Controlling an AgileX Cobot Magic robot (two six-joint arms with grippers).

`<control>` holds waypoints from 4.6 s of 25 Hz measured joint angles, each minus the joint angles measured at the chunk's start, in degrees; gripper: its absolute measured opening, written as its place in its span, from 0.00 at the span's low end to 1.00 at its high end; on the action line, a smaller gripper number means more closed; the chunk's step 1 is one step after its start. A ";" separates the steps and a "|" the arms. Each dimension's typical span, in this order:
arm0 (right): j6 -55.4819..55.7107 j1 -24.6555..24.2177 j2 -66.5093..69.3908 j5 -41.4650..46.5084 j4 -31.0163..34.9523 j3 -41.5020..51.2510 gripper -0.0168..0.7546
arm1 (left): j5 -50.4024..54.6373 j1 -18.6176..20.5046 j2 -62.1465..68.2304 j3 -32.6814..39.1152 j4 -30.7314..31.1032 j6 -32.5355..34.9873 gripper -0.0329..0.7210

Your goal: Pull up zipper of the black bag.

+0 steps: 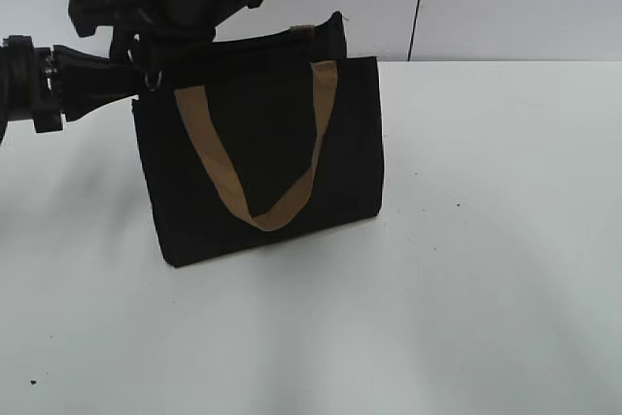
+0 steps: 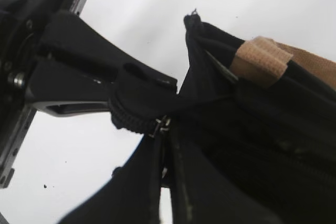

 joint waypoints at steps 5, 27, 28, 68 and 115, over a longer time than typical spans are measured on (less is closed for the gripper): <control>0.00 0.00 -0.23 1.91 0.00 0.00 0.01 | -3.81 -0.11 0.00 0.00 0.06 -1.80 0.09; -1.04 -3.18 -2.79 3.92 0.60 0.00 0.00 | -10.30 0.15 -0.08 0.00 0.34 -4.70 0.09; -1.11 -3.75 -2.79 3.99 0.60 0.00 0.00 | -10.43 0.48 -0.08 0.00 0.45 -4.70 0.09; -5.52 -11.82 -3.14 5.81 -2.86 0.00 0.00 | -3.19 12.66 -1.32 0.00 5.01 -5.61 0.09; -9.17 -18.68 -14.53 12.94 -13.56 -0.01 0.71 | -23.35 9.18 -28.86 -9.26 67.03 -88.33 0.73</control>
